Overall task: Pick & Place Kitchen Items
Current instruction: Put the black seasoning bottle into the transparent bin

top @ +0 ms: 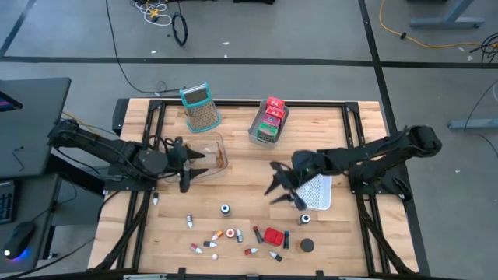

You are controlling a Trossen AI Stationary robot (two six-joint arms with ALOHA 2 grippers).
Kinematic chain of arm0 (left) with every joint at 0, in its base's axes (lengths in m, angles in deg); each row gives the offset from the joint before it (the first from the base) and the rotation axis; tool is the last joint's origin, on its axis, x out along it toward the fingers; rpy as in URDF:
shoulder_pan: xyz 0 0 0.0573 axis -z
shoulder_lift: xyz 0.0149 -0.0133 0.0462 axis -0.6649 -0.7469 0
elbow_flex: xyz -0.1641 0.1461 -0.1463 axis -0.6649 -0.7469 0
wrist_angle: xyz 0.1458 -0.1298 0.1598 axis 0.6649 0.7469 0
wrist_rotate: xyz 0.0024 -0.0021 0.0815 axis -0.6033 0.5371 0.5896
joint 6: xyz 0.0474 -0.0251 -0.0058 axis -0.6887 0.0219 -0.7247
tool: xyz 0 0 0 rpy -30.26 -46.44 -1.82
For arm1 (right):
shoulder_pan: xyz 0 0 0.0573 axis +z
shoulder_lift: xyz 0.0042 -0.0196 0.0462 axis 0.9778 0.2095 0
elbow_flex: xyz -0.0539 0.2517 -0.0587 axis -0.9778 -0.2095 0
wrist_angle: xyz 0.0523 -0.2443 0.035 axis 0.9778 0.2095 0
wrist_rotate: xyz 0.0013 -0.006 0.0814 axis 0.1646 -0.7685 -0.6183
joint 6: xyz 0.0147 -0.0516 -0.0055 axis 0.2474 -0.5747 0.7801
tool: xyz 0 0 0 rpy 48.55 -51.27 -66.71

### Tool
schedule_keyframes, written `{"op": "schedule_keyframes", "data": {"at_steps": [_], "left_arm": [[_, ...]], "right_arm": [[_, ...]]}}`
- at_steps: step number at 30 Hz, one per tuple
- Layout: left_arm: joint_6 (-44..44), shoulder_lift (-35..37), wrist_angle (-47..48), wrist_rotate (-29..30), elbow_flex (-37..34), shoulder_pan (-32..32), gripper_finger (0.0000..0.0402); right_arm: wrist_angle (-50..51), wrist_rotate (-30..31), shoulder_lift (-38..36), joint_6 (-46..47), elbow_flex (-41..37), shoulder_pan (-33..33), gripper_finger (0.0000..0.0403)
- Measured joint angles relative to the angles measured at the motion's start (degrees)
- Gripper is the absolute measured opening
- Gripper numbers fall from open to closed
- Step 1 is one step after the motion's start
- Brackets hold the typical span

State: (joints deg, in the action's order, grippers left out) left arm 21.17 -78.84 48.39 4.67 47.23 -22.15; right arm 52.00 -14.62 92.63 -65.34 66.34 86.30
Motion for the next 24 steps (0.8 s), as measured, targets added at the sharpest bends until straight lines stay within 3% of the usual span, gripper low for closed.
{"op": "schedule_keyframes", "data": {"at_steps": [9,15,17,21,24], "left_arm": [[0.3,-5.2,-0.4,0.2,0.0,0.0,0.0249],[0.3,-10.3,-2.3,0.0,0.0,0.0,0.0249],[0.0,-12.0,-4.8,-0.4,0.0,0.0,0.0249],[-5.2,-14.1,-12.5,-1.4,0.0,0.0,0.0249],[-10.7,-15.0,-16.0,-2.3,0.0,0.0,0.0249]], "right_arm": [[-8.2,2.6,0.0,-1.6,0.0,10.4,0.0194],[-7.4,-2.1,0.5,-4.5,0.0,14.9,0.0182],[-8.8,-1.1,1.4,-3.5,0.0,15.9,0.0172],[-11.4,4.0,2.8,1.7,0.0,17.7,0.0160],[-10.8,4.1,3.1,3.3,0.0,19.4,0.0167]]}}
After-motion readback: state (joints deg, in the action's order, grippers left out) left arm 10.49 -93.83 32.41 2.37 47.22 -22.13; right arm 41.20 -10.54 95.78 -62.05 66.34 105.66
